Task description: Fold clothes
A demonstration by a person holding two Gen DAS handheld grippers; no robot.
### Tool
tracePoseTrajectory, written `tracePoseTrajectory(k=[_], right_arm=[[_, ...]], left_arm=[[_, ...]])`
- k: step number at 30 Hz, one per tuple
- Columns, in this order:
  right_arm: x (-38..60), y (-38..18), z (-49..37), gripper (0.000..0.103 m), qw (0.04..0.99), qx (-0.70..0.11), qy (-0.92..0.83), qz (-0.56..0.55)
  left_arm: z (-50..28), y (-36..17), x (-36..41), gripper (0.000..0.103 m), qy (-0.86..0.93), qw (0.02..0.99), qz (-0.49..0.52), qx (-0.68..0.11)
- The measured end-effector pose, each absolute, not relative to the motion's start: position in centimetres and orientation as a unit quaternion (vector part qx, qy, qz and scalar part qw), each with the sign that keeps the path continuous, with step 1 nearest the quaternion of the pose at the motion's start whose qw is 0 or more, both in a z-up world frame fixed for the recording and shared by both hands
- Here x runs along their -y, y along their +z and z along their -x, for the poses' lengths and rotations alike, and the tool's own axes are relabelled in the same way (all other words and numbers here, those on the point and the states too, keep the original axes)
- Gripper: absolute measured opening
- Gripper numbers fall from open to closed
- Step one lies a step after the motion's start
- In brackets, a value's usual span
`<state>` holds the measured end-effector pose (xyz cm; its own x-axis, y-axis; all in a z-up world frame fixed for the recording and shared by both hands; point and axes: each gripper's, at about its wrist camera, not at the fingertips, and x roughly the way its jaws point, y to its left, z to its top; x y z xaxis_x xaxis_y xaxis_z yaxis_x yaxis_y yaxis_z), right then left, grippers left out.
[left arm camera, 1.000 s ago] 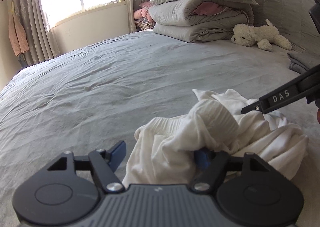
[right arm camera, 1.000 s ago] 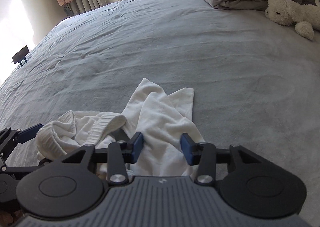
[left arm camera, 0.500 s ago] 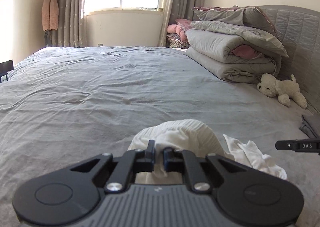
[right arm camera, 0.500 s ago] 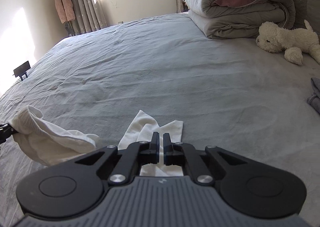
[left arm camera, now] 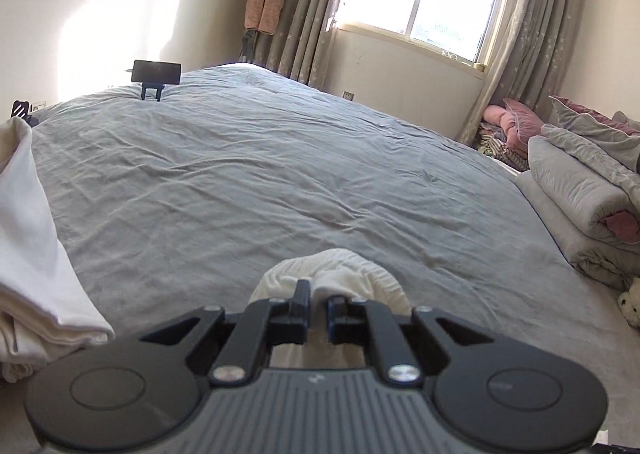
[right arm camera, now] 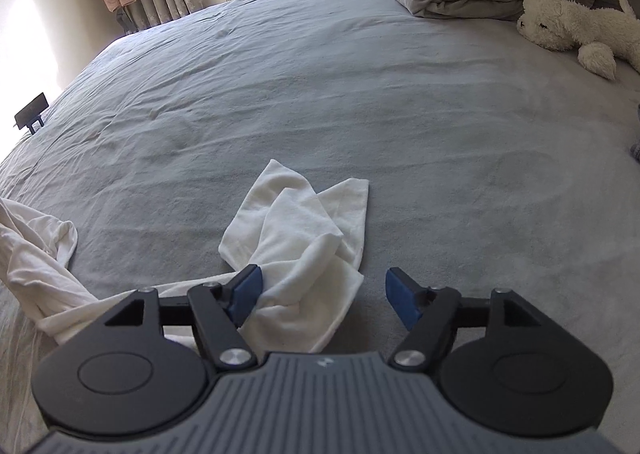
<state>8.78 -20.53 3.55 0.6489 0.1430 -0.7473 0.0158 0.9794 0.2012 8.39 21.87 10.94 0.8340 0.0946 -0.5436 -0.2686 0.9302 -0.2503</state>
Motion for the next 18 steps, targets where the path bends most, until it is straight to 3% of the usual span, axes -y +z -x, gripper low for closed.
tracePoseTrajectory(k=[3,5,6,7,8,11,18], right_arm=[[20.3,3.0,-8.9,0.072,0.901,-0.420,0.038,-0.101],[19.8,3.3,-8.7,0.044,0.909,-0.407,0.045,-0.081],[19.6,3.7,-8.5,0.015,0.912,-0.399,0.049,-0.077],[19.5,4.2,-8.3,0.008,0.918,-0.388,0.044,-0.072],[19.5,4.9,-7.9,0.006,0.928,-0.367,0.037,-0.058],[19.6,7.0,-6.9,0.005,0.950,-0.310,0.018,-0.032],[22.7,8.8,-6.3,0.005,0.960,-0.272,-0.025,-0.055]], left_arm=[[-8.8,10.0,-21.5,0.018,0.086,0.935,0.170,-0.300],[-8.7,10.0,-20.9,0.043,0.082,0.938,0.156,-0.299],[-8.5,10.2,-20.6,0.050,0.084,0.942,0.146,-0.292],[-8.4,10.4,-20.4,0.063,0.086,0.945,0.135,-0.284],[-8.2,10.6,-20.3,0.072,0.088,0.948,0.126,-0.277],[-8.0,10.7,-19.9,0.081,0.083,0.952,0.109,-0.273],[-8.7,9.0,-18.8,0.086,0.073,0.942,0.076,-0.319]])
